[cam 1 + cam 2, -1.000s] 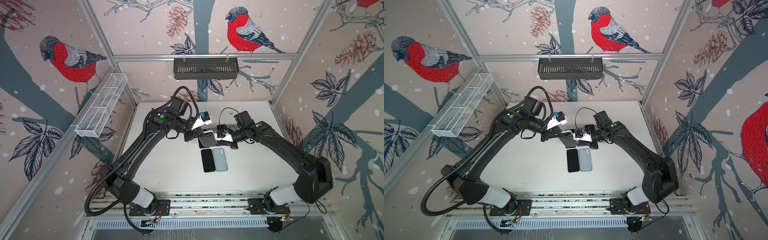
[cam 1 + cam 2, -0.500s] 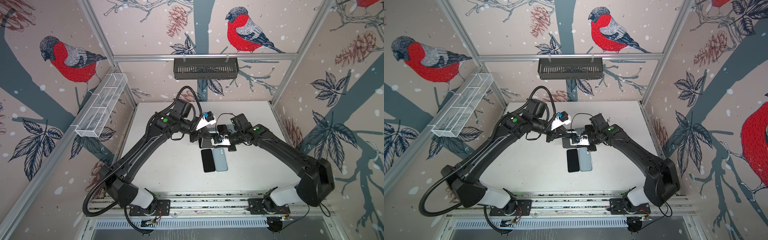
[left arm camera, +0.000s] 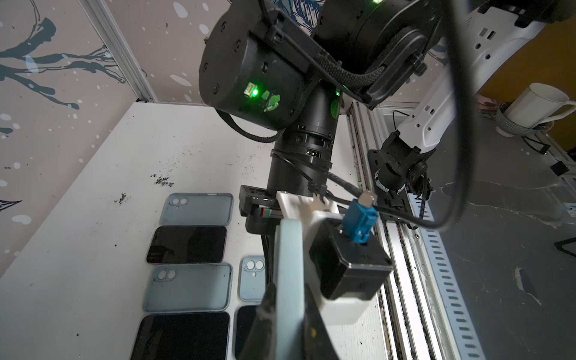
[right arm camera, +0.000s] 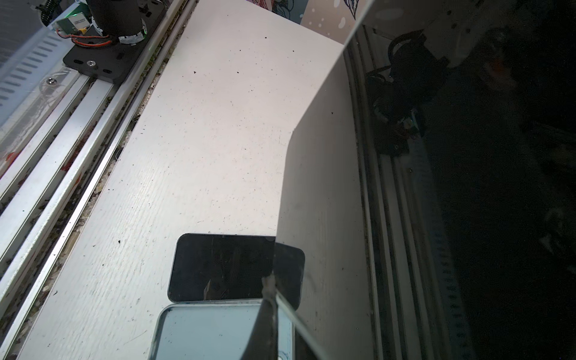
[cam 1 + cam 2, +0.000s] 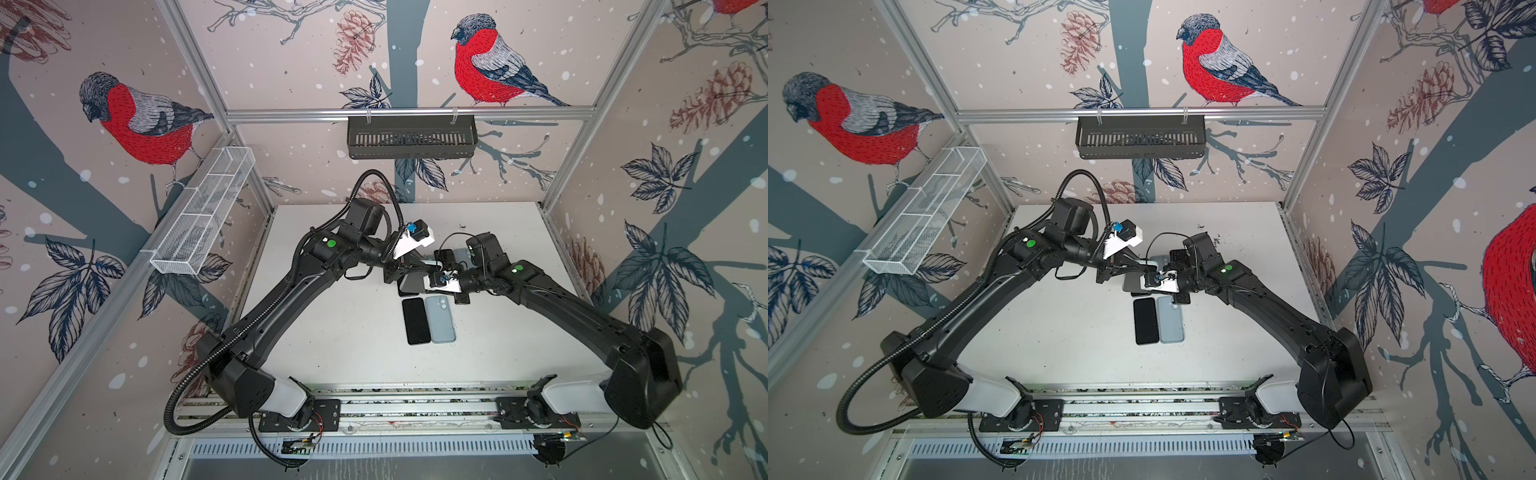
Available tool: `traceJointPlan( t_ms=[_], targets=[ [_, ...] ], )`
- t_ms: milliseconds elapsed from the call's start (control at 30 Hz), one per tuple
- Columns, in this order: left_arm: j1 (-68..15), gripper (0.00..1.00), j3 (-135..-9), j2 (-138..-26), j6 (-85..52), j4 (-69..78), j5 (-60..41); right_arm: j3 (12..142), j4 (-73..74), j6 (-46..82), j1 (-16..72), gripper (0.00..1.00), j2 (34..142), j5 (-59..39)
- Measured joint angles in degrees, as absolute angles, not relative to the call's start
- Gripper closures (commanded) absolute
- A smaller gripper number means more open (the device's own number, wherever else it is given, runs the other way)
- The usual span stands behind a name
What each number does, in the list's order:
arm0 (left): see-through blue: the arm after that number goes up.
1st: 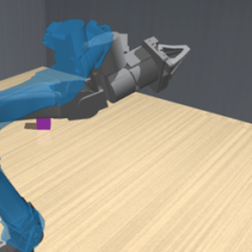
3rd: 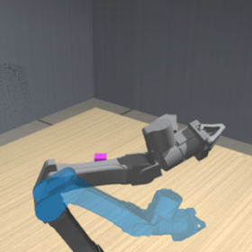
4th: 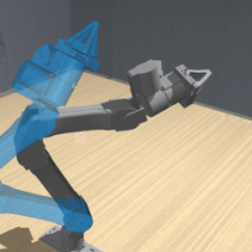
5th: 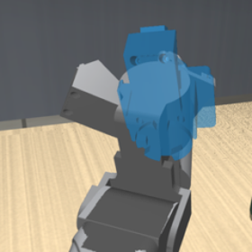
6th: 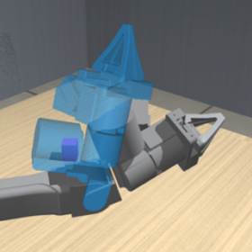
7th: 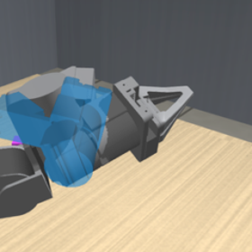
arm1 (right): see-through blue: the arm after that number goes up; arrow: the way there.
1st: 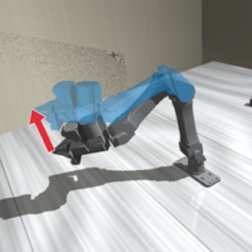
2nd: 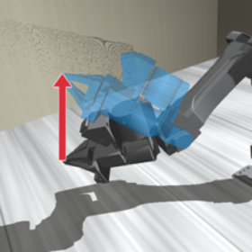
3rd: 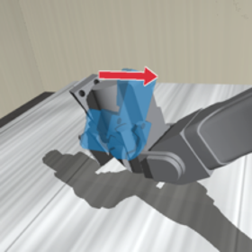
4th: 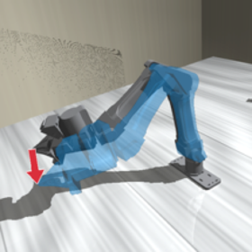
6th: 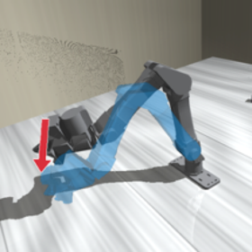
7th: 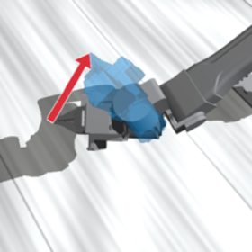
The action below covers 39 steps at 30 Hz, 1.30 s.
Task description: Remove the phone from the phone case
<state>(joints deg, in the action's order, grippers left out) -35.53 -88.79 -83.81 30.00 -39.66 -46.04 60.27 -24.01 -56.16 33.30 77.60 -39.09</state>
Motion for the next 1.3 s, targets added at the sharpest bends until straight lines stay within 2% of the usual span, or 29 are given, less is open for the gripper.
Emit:
traceJointPlan(
  t_ms=[800,1000,1200,1300],
  targets=[
    [-35.6,1.00,-86.8,-86.3,22.4,-33.7,-49.3,57.1,-13.8,-54.2,33.6,0.83,75.3,-36.5],
    [-35.4,1.00,-86.6,-86.7,20.8,-32.0,-49.9,55.5,-12.0,-53.2,32.1,0.69,74.1,-36.7],
    [-32.0,1.00,-85.3,-85.8,15.6,-28.3,-52.9,48.7,-5.2,-45.7,29.1,0.48,68.1,-37.0],
    [-29.9,1.00,-83.6,-84.1,10.6,-23.0,-54.6,44.6,-1.2,-39.6,27.5,0.44,64.8,-37.6]
  ],
)
